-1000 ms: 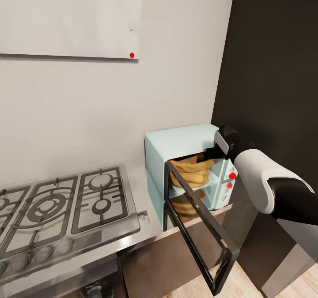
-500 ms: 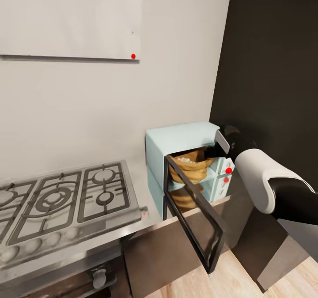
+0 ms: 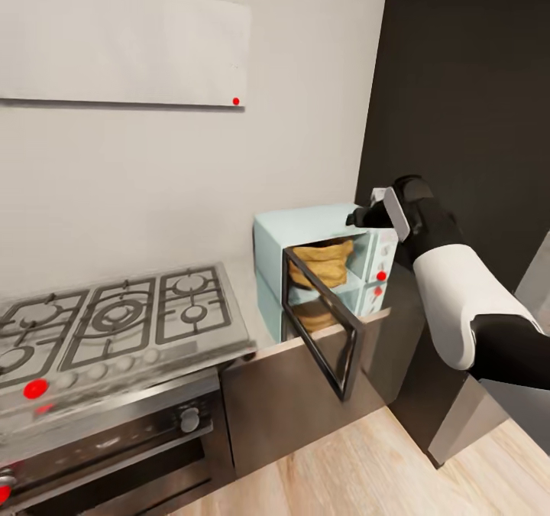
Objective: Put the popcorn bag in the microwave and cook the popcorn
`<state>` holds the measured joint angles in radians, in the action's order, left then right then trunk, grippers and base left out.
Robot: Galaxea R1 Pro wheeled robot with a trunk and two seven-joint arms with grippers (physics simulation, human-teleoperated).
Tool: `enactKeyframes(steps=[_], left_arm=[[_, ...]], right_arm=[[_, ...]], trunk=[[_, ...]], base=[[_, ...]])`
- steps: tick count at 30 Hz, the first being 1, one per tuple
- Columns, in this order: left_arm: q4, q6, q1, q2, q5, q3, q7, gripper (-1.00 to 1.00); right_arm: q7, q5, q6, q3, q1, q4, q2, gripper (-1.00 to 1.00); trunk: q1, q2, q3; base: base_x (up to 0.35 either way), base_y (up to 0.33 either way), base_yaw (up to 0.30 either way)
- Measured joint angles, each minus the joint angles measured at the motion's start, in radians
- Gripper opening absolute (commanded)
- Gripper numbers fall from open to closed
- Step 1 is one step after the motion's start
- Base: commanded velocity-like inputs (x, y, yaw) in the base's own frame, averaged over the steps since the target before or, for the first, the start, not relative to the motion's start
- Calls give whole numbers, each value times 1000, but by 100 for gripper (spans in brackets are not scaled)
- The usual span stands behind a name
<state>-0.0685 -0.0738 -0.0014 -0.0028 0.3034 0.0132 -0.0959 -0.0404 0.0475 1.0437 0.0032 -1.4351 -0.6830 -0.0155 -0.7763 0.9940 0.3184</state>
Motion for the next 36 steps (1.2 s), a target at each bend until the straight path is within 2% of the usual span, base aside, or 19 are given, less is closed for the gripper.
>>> enactKeyframes(steps=[2, 5, 6, 7, 9, 15, 18, 20, 22, 23, 25, 27, 30, 36], left_arm=[[0, 0, 0, 0, 0, 0, 0, 100], [0, 1, 0, 0, 0, 0, 0, 100], [0, 1, 0, 0, 1, 1, 0, 100], [0, 1, 0, 1, 1, 1, -1, 100], [0, 1, 0, 1, 1, 1, -1, 100], [0, 0, 0, 1, 0, 1, 0, 100], [0, 1, 0, 1, 0, 1, 0, 100], [0, 1, 0, 1, 0, 1, -1, 100], [0, 1, 0, 1, 0, 1, -1, 100], [0, 1, 0, 1, 0, 1, -1, 100], [0, 1, 0, 1, 0, 1, -1, 100], [0, 0, 0, 1, 0, 1, -1, 100], [-1, 0, 0, 1, 0, 1, -1, 100], [-2, 0, 0, 1, 0, 1, -1, 100]], right_arm=[[0, -2, 0, 1, 0, 12, -2, 100], [-1, -9, 0, 1, 0, 92, -8, 100], [-1, -18, 0, 2, 0, 162, -25, 100], [1, -17, 0, 2, 0, 193, -39, 100], [2, -15, 0, 3, 1, 220, -50, 100], [3, -14, 0, 5, 5, 246, -54, 100], [23, -14, -71, 9, 65, 251, -55, 100], [85, -20, -118, 12, 106, 244, -65, 100], [185, -45, -157, 15, 117, 242, -94, 100], [307, -75, -219, 21, 127, 241, -134, 100], [438, -102, -287, 23, 145, 242, -169, 100], [564, -142, -341, 25, 166, 252, -189, 100], [609, -166, -443, 24, 206, 257, -192, 100], [623, -165, -650, 25, 286, 256, -192, 100]], trunk=[[0, 0, 0], [0, 0, 0], [0, 0, 0], [1, 0, 0], [1, 0, 0], [1, 0, 0], [1, 0, 0], [1, 0, 0], [1, 0, 0], [1, 0, 0], [1, 0, 0], [1, 0, 0], [1, 0, 0], [1, 0, 0]], base=[[-307, 0, 0], [-125, 0, 0], [-12, 0, 0], [-8, 0, 0], [-2, 0, 0], [0, 0, 0], [0, 0, 0], [0, 0, 0], [0, 0, 0], [0, 0, 0], [0, 0, 0], [0, 0, 0], [0, 0, 0], [0, 0, 0]])
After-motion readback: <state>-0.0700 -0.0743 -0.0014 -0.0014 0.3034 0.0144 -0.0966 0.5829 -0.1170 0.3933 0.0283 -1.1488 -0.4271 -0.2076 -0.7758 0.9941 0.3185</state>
